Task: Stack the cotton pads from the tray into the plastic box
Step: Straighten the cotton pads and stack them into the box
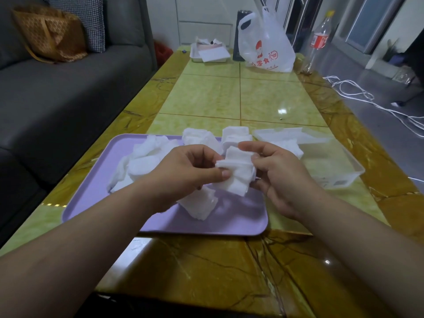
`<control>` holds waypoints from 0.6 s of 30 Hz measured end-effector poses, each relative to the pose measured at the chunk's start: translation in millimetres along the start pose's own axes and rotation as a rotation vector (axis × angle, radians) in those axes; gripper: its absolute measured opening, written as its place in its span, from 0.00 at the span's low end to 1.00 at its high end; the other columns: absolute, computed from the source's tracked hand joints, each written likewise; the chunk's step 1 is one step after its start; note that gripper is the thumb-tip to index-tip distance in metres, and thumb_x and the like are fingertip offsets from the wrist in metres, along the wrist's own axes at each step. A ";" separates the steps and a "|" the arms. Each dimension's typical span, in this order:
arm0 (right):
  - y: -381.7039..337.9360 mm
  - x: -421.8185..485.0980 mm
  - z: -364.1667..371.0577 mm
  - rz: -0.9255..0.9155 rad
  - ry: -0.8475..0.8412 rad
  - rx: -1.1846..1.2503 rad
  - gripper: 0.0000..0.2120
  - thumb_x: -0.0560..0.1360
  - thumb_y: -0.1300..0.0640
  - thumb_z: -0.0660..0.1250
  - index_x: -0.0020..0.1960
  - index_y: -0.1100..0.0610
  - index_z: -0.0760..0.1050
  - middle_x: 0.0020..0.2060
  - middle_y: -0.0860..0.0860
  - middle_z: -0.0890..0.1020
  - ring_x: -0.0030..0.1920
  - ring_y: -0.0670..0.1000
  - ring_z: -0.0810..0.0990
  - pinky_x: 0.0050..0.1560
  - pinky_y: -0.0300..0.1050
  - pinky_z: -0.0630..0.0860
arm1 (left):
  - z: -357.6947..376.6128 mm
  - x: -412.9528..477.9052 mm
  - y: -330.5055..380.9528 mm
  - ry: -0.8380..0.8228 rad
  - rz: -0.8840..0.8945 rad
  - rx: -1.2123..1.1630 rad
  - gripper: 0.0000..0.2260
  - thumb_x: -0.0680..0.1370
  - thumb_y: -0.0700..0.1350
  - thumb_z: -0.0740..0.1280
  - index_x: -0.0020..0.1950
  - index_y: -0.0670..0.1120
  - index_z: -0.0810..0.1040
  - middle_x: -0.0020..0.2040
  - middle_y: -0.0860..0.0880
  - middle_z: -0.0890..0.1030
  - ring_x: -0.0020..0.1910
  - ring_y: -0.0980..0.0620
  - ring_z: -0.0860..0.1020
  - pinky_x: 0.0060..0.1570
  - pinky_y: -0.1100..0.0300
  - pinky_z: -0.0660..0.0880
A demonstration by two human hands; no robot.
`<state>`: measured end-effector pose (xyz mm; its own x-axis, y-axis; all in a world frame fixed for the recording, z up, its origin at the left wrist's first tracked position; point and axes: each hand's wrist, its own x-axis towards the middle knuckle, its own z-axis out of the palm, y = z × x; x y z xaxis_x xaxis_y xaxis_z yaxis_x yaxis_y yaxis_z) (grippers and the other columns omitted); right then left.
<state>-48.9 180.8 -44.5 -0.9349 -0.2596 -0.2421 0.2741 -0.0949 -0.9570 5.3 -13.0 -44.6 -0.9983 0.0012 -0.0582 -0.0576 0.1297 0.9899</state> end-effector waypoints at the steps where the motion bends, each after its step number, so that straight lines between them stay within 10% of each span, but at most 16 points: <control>1: -0.2 -0.5 0.8 -0.001 -0.030 -0.004 0.18 0.82 0.70 0.56 0.57 0.57 0.83 0.53 0.59 0.87 0.53 0.61 0.86 0.51 0.58 0.85 | 0.9 0.5 -0.8 0.012 -0.003 -0.006 0.07 0.72 0.38 0.78 0.46 0.44 0.83 0.40 0.48 0.84 0.35 0.55 0.76 0.34 0.61 0.70; 12: -0.7 -11.0 5.3 0.019 -0.212 0.046 0.15 0.81 0.58 0.63 0.64 0.61 0.79 0.57 0.61 0.85 0.55 0.59 0.84 0.60 0.59 0.78 | 4.4 3.1 -6.2 0.088 -0.028 -0.047 0.08 0.71 0.39 0.79 0.46 0.45 0.82 0.38 0.48 0.83 0.34 0.55 0.77 0.33 0.61 0.68; 18: 9.3 -9.0 4.0 -0.144 -0.194 -0.324 0.28 0.73 0.76 0.62 0.66 0.52 0.77 0.61 0.60 0.82 0.58 0.61 0.84 0.60 0.56 0.80 | 5.4 5.2 -7.0 0.101 -0.050 0.045 0.19 0.69 0.44 0.82 0.57 0.47 0.80 0.38 0.48 0.80 0.34 0.55 0.77 0.34 0.63 0.71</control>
<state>-37.0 178.4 -50.6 -0.8904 -0.4448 -0.0964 0.0289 0.1560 -0.9873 0.5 -8.6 -52.5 -0.9902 -0.1057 -0.0916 -0.1089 0.1715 0.9791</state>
